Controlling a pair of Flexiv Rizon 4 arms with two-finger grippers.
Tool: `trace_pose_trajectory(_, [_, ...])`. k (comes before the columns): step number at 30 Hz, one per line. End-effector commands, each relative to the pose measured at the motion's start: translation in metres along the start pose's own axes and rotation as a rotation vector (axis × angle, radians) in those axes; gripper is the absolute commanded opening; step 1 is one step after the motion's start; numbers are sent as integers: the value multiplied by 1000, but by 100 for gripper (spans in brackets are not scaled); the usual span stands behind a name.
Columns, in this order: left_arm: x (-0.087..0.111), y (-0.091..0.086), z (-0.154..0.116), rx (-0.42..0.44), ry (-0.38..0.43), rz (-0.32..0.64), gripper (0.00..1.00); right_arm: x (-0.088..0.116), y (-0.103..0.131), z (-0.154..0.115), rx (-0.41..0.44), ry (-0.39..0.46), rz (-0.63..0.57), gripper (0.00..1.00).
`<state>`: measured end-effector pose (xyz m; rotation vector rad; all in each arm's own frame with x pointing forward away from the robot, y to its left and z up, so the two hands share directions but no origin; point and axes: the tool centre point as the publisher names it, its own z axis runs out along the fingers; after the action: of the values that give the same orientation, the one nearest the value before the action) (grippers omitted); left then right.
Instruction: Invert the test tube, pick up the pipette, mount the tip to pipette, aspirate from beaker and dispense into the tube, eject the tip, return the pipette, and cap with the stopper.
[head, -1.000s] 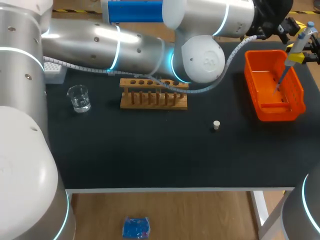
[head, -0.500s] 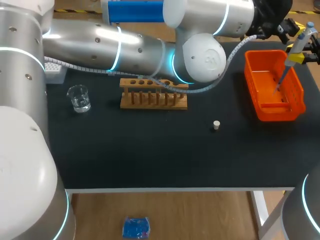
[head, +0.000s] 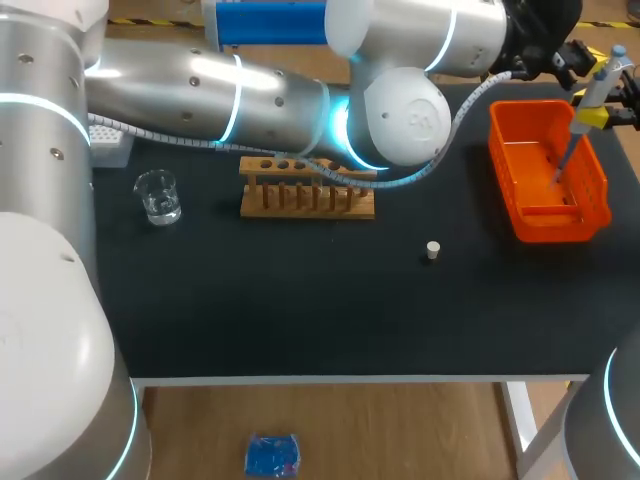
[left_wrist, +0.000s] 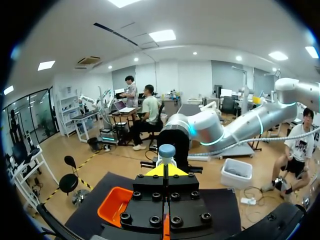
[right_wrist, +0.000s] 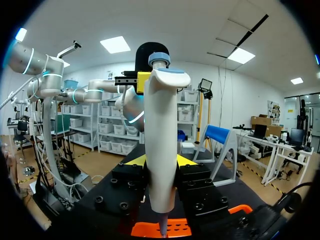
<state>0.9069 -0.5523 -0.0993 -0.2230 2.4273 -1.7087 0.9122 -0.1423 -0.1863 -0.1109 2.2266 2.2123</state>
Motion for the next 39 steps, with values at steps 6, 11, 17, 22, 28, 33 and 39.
trace_pose_trajectory(6, [-4, 8, 10, 37, 95, -1, 0, -1, 3, 0, 1, 3, -1, 0])
trace_pose_trajectory(11, [-3, 9, 13, 18, 100, -2, 0, -1, 3, 0, 1, 3, -1, 0])
trace_pose_trajectory(17, [-2, 12, 14, 13, 103, -4, 0, -1, 3, 0, 1, 3, -1, 0])
trace_pose_trajectory(22, [0, 14, 14, 8, 98, 12, 0, -1, 3, 0, 1, 3, -1, 0])
trace_pose_trajectory(28, [2, 16, 12, 18, 93, 23, 0, -1, 3, 0, 1, 3, -1, 0])
trace_pose_trajectory(33, [2, 20, 14, 17, 97, 19, 0, -1, 3, 0, 1, 3, -1, 0])
trace_pose_trajectory(39, [2, 25, 16, 17, 100, 3, 0, -1, 3, 0, 1, 3, -1, 0])
